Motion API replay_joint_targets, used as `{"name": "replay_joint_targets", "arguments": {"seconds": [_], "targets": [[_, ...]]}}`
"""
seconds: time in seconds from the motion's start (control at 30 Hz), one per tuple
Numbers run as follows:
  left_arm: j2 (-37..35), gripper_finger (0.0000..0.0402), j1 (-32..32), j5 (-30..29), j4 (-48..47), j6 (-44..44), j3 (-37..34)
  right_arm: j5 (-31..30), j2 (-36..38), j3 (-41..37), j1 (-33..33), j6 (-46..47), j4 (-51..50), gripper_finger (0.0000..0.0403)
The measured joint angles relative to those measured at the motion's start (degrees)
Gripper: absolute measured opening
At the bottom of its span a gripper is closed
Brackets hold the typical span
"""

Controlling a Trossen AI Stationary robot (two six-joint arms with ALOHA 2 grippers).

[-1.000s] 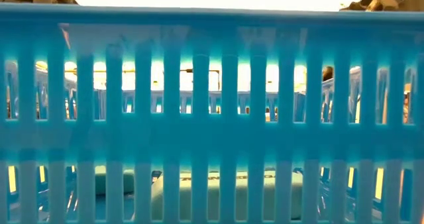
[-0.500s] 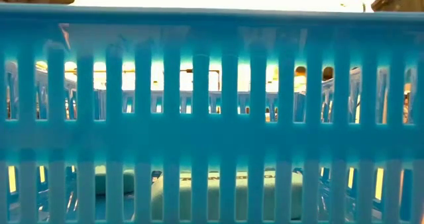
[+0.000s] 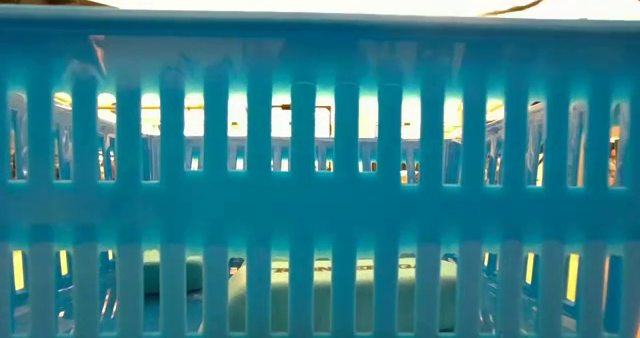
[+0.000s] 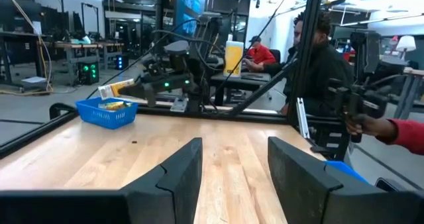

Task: Pick & Place School Supplies
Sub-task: Put the crayon box into the right blue bin, then return to Home position

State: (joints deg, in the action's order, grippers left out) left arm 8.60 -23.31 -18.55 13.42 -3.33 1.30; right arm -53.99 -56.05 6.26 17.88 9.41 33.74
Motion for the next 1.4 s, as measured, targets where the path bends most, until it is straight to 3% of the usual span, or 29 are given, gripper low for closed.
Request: {"name": "replay_joint_targets", "arguments": {"seconds": [0.37,0.67,0.87,1.07,1.23,1.33,1.4], "targets": [[0.0,0.0173,0.0,0.0,0.1,0.1,0.0,0.0,0.0,0.1,7.2,0.4,-1.9,0.0038],[0.0,0.0173,0.0,0.0,0.1,0.1,0.0,0.7,0.0,0.1,8.4,1.9,-1.9,0.0109],[0.0,0.0173,0.0,0.0,0.1,0.1,0.0,8.2,0.0,0.1,8.3,4.4,2.1,0.0167],[0.0,0.0173,0.0,0.0,0.1,0.1,0.0,29.3,3.1,0.2,4.3,14.7,12.0,0.0199],[0.0,0.0173,0.0,0.0,0.1,0.1,0.0,57.1,6.8,0.2,-0.6,27.8,18.8,0.0205],[0.0,0.0173,0.0,0.0,0.1,0.1,0.0,75.5,8.2,0.2,-5.5,25.4,23.8,0.0203],[0.0,0.0173,0.0,0.0,0.1,0.1,0.0,80.9,9.5,0.2,-9.9,22.5,25.6,0.0202]]}}
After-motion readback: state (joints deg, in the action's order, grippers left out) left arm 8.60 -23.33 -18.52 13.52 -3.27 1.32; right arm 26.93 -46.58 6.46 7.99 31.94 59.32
